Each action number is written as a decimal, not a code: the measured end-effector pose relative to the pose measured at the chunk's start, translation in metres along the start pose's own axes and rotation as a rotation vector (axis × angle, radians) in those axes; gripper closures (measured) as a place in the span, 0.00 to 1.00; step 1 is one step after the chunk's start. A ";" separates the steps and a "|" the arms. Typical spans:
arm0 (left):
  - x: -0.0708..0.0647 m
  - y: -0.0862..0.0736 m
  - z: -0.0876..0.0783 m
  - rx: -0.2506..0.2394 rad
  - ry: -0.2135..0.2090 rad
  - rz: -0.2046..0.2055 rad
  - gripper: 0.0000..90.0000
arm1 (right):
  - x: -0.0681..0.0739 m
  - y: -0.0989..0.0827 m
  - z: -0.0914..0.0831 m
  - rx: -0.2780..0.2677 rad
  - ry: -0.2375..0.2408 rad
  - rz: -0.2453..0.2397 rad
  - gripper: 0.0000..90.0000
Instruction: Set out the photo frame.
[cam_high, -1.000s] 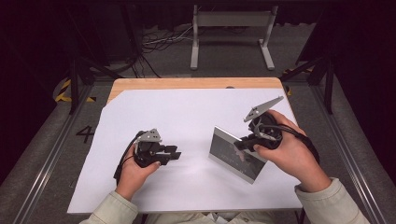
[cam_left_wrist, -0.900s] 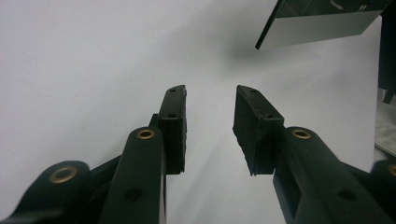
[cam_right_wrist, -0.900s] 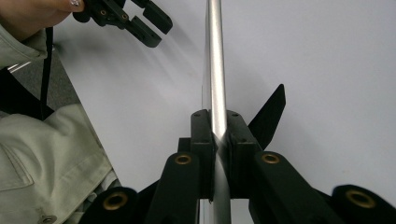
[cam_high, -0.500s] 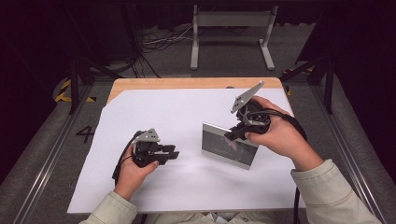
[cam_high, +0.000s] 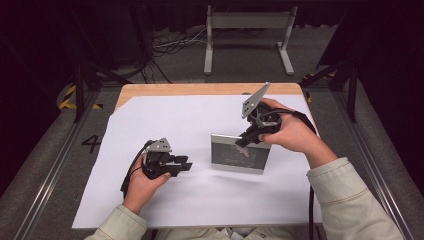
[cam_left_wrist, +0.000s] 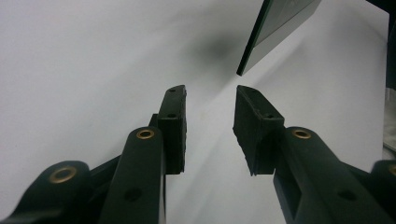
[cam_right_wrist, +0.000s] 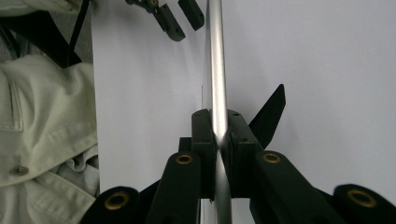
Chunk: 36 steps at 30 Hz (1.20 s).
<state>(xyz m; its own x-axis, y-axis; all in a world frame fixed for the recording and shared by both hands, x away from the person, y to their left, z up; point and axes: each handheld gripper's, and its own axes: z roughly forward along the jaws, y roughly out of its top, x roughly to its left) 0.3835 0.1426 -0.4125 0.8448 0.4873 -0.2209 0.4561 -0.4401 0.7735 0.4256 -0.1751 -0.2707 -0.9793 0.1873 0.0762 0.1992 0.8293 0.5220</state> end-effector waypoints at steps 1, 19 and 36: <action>0.001 0.000 0.000 0.001 0.000 0.000 0.73 | 0.000 0.000 0.000 0.000 0.000 0.000 0.94; 0.002 -0.001 0.002 0.013 0.001 -0.010 0.73 | -0.024 -0.004 0.020 0.008 0.125 -0.090 0.94; 0.002 -0.001 0.003 0.016 -0.005 -0.015 0.73 | -0.038 -0.011 0.027 0.026 0.135 -0.108 0.93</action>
<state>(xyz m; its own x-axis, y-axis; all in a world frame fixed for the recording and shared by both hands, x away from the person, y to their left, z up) 0.3852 0.1417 -0.4156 0.8393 0.4903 -0.2350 0.4729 -0.4451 0.7604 0.4620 -0.1768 -0.3019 -0.9905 0.0255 0.1348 0.0916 0.8544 0.5114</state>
